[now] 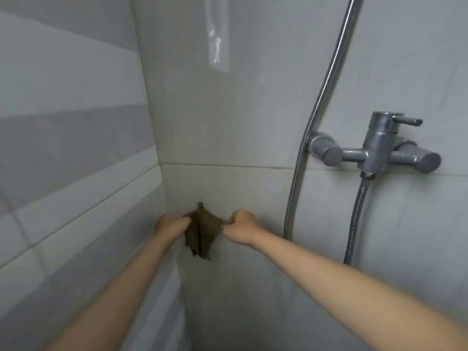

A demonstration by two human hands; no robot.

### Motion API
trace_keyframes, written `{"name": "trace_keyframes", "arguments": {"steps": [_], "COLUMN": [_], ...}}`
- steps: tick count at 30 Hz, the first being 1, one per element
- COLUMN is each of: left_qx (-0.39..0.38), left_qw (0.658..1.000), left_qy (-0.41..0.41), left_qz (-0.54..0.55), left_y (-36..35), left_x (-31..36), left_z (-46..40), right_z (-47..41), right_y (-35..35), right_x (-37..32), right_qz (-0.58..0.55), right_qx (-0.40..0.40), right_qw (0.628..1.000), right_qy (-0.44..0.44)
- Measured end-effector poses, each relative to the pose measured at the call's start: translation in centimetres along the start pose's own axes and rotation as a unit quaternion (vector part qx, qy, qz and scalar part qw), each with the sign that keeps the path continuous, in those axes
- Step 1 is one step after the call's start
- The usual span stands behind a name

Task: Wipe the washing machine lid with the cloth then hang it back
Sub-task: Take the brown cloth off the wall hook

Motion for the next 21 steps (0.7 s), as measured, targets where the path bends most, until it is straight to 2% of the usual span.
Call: {"name": "trace_keyframes", "arguments": {"steps": [3, 6, 13, 15, 19, 21], "left_qx": [-0.022, -0.032, -0.058, -0.069, -0.102, -0.122], "left_qw": [0.994, 0.983, 0.953, 0.947, 0.938, 0.931], "left_qy": [0.070, 0.111, 0.193, 0.201, 0.213, 0.217], "left_qz": [0.077, 0.143, 0.225, 0.239, 0.255, 0.267], "left_y": [-0.4, -0.9, -2.3, -2.8, -3.7, -3.9], "left_x": [-2.9, -5.0, -7.6, -7.7, -7.7, -7.7], "left_z": [-0.8, -1.2, -3.4, -3.6, -3.6, -3.4], "right_z": [-1.0, -1.6, -3.2, -3.5, -4.2, -4.3], "right_y": [-3.2, -5.7, -8.4, -8.5, -8.4, -7.8], "right_x": [1.0, 1.2, -0.5, -1.0, -1.4, -1.7], "right_qz": [-0.143, -0.288, -0.401, -0.413, -0.354, -0.325], "right_qx": [-0.045, -0.085, -0.072, -0.055, 0.046, 0.064], "right_qw": [0.984, 0.937, 0.888, 0.887, 0.922, 0.936], "right_qy": [-0.096, -0.176, -0.211, -0.200, -0.147, -0.115]}}
Point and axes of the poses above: each hand's wrist, its own z-axis away from the middle knuckle, its own y-axis out of the back of the hand, x = y × z, the point moved 3 cm from there along -z, towards the middle knuckle, and after that the axes turned 7 degrees about z, right-handed, at the moved point
